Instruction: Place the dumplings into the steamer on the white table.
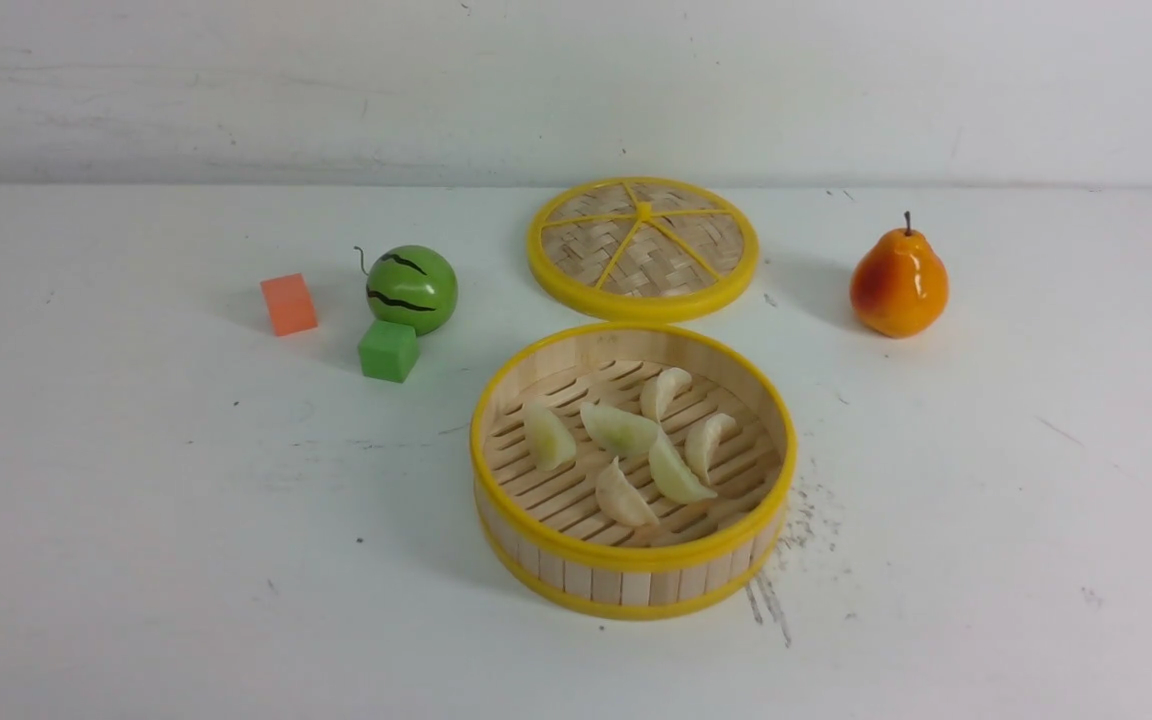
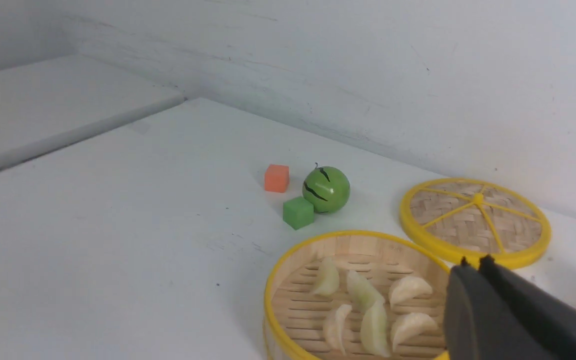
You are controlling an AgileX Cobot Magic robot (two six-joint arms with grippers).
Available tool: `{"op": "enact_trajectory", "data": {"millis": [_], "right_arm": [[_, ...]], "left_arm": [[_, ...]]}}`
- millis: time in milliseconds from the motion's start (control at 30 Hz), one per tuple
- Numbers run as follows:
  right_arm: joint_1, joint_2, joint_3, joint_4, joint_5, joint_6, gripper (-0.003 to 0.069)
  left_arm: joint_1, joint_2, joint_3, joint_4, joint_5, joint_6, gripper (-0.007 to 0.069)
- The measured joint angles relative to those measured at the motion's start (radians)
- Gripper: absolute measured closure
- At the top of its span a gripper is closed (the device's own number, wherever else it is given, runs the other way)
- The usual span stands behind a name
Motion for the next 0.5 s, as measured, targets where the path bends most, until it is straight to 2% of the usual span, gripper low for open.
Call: {"op": "enact_trajectory", "data": {"millis": [67,200,400,500], "right_arm": [[-0.026,-0.055,0.064,-0.044,-0.044,0.036,0.0680],[-0.131,-0.191,0.260,-0.163,-0.151,0.224,0.0680],[-0.310,-0.329,0.544,-0.527,-0.249,0.587,0.0680],[-0.376,-0.376,0.641,-0.631,-0.244,0.756,0.0680]], "left_arm": [[0.000,0.000,0.000,0.000,0.000,0.000,0.0638],[0.000,0.000,0.000,0.001,0.000,0.000,0.0638],[0.000,0.000,0.000,0.002,0.000,0.000,0.0635],[0.000,0.000,0.000,0.002,0.000,0.000,0.0634]]}}
